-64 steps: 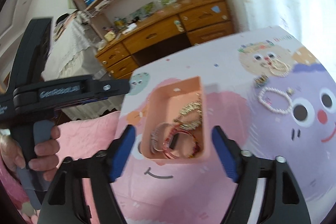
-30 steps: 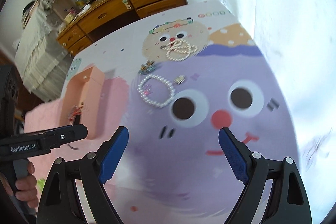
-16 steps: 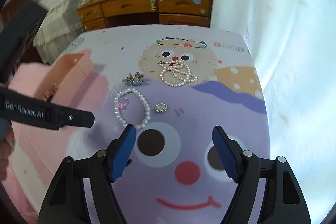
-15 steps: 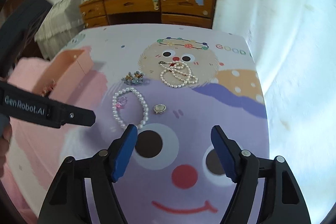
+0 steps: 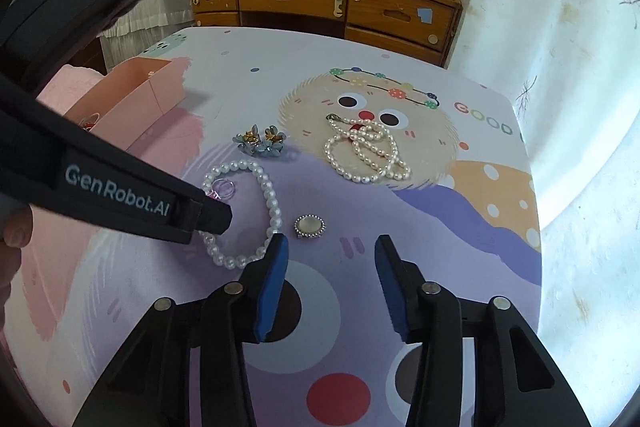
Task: Organize jewelry
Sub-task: 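Move the left tool to the pearl bracelet while the right tool moves to the round pearl brooch, then grasp the pearl bracelet with the left tool while the right tool grasps the round pearl brooch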
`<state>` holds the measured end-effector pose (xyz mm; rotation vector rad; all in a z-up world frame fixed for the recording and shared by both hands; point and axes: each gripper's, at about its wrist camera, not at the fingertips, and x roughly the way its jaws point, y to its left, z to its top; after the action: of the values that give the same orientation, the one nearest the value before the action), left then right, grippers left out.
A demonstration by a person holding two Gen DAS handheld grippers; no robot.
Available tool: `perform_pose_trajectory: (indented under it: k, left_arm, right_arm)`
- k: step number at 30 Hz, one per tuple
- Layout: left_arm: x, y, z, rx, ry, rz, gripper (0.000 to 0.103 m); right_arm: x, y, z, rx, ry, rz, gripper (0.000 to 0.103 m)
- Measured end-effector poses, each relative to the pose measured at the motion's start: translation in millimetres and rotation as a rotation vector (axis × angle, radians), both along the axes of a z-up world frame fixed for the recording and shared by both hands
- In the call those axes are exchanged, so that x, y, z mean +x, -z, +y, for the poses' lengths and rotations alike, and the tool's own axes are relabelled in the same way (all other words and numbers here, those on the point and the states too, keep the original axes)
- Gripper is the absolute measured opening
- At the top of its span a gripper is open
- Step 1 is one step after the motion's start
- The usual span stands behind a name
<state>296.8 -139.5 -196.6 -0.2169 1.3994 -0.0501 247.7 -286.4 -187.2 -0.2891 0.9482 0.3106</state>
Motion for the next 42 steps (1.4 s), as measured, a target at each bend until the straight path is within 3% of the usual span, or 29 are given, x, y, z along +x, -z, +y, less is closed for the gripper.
perform_pose_trajectory:
  k: [2,7,10,13,16,18,22,33,42]
  left_arm:
    - [1,0,-5,0.038,0.011,-0.011,0.02]
    - [-2,0,-14,0.11,0.056,-0.045,0.015]
    - [-3,1,-9,0.109,0.039,-0.054,0.005]
    - [-7,1,0,0.055,0.021,-0.068,0.005]
    - [-10,1,10,0.046,0.007,-0.07,0.005]
    - [-14,1,16,0.041,0.002,-0.071,0.005]
    - [-17,-6,22,0.047,0.004,-0.101,0.005]
    - [-48,-64,40,-0.009,0.026,-0.21,0.005]
    - [-80,-109,68,-0.033,0.009,-0.266,0.005]
  right_arm:
    - [4,6,2,-0.015,-0.005,0.009,0.035]
    - [7,12,6,-0.003,-0.027,0.018,0.035]
    - [11,13,10,-0.005,-0.04,0.017,0.035]
    - [17,14,13,0.004,-0.04,0.02,0.035]
    - [20,14,14,0.021,-0.031,0.027,0.031]
    - [19,14,16,0.014,-0.037,0.021,0.021]
    - [19,15,19,0.001,-0.049,0.021,0.019]
    - [0,7,26,-0.046,-0.079,0.06,0.019]
    - [-27,-39,34,0.014,-0.073,0.045,0.019]
